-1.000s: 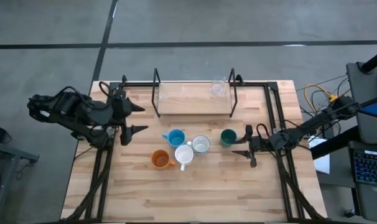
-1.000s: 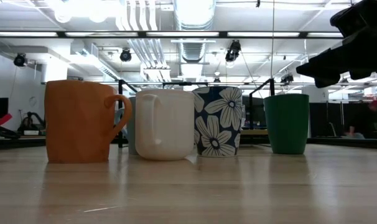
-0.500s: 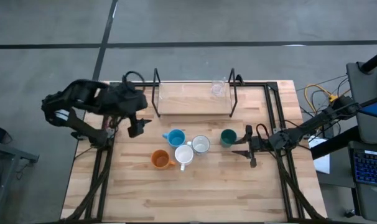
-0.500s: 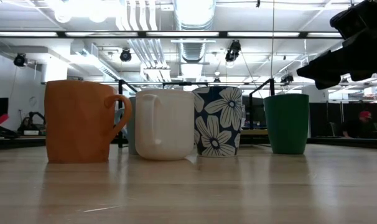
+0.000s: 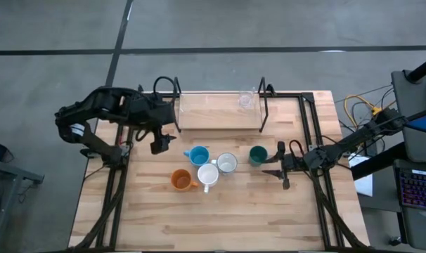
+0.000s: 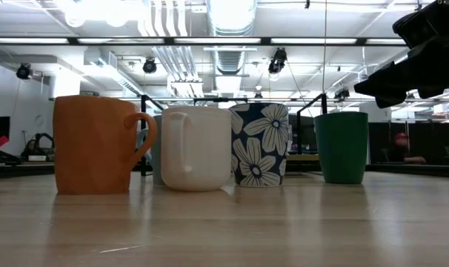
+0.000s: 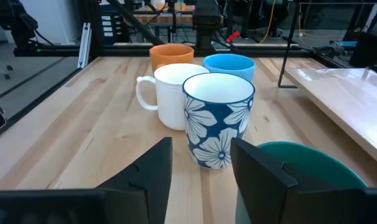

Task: Stack small to large cups/mugs on shelf
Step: Put the white mug on the shelf

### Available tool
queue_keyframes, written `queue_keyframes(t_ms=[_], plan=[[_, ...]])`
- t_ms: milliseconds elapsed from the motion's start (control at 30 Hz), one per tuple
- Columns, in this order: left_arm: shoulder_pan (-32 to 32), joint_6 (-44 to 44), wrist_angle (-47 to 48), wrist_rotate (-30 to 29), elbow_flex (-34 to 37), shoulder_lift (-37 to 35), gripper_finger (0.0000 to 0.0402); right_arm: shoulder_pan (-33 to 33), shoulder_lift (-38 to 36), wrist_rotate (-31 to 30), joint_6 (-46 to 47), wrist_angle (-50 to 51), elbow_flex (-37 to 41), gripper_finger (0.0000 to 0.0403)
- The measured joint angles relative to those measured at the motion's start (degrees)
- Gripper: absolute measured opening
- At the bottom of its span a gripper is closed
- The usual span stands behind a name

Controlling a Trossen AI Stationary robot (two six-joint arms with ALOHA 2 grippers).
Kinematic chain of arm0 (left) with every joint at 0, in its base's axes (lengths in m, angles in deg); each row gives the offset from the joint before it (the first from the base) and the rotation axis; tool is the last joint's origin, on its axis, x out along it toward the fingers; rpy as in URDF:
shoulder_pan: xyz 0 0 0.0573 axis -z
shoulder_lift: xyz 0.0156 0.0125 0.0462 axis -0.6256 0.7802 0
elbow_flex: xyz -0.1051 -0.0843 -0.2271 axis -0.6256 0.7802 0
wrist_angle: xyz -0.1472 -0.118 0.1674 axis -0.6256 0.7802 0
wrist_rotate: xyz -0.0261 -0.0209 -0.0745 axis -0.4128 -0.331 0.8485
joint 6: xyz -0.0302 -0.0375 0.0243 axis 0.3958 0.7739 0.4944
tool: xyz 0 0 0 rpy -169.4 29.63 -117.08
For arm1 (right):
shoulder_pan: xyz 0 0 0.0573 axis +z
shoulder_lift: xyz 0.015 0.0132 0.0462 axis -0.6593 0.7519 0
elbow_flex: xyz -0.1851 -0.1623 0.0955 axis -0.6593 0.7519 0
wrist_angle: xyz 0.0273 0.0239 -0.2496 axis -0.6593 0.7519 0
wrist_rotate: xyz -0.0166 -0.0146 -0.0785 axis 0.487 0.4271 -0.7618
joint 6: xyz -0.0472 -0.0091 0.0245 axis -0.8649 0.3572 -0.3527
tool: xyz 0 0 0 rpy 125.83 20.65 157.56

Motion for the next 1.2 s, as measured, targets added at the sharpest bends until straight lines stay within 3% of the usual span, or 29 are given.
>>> queue_keyframes(t_ms=[867, 1033, 1200], plan=[[0.0, -0.04, 0.0, 0.91, -0.02, 0.11, 0.031, 0.0, 0.0, 0.06, 0.4, -0.04, 0.0, 0.0151], [0.1, -8.18, -0.04, 1.92, 0.31, 0.1, 0.031, 0.0, 0.0, 0.07, 0.53, -0.07, 0.0, 0.0151], [-0.38, -13.17, -0.02, 8.22, 2.06, 0.13, 0.031, 0.0, 0.0, 0.05, 0.83, -0.09, 0.0, 0.0151]])
